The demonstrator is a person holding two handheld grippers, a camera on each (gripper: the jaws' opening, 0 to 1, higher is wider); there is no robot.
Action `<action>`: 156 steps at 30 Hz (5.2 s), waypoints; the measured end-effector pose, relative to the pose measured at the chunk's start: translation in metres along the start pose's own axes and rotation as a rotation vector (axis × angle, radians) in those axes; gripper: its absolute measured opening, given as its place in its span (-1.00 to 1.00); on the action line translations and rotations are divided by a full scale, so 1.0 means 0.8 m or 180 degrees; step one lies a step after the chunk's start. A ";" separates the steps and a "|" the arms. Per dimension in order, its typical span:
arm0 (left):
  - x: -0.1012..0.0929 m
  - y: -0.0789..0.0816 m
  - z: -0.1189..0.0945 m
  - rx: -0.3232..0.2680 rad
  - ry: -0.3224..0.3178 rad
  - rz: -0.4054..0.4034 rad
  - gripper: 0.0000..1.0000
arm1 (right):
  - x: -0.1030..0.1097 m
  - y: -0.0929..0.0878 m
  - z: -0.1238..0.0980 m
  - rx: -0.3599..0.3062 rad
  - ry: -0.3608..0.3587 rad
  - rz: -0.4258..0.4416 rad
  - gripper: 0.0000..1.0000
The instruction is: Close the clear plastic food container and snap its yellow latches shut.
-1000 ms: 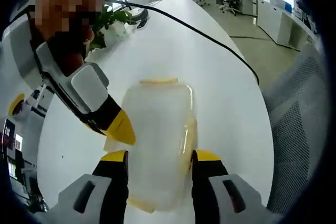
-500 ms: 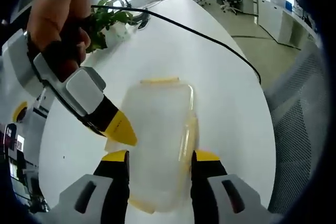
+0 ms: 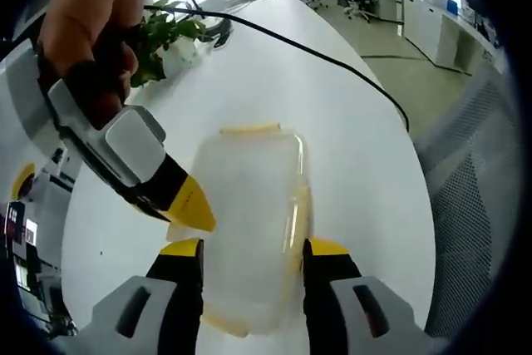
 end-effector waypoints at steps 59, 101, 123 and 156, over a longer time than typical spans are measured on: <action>0.040 -0.019 -0.008 0.0168 -0.0210 0.0079 0.56 | 0.053 -0.038 -0.010 0.0050 -0.0465 -0.0053 0.32; 0.037 -0.030 0.019 0.0406 -0.0445 0.0188 0.59 | 0.076 -0.057 0.008 0.0242 -0.0647 -0.0195 0.42; 0.022 -0.045 0.004 0.0435 -0.0370 -0.0061 0.59 | 0.082 -0.041 0.015 0.0268 -0.0548 -0.0414 0.41; 0.005 -0.079 -0.024 0.0449 -0.0275 -0.0247 0.59 | 0.096 -0.002 0.030 0.0283 -0.0492 -0.0601 0.41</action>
Point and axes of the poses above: the point that each gripper's makers call its tool centre point, and the gripper's own axes: z roughly forward along the fingers, x roughly to its left, y roughly out of its top, the point moved 7 cm from there along -z, roughly backward along the fingers, and after that the axes turned 11 degrees about -z, right-handed, at the moved point
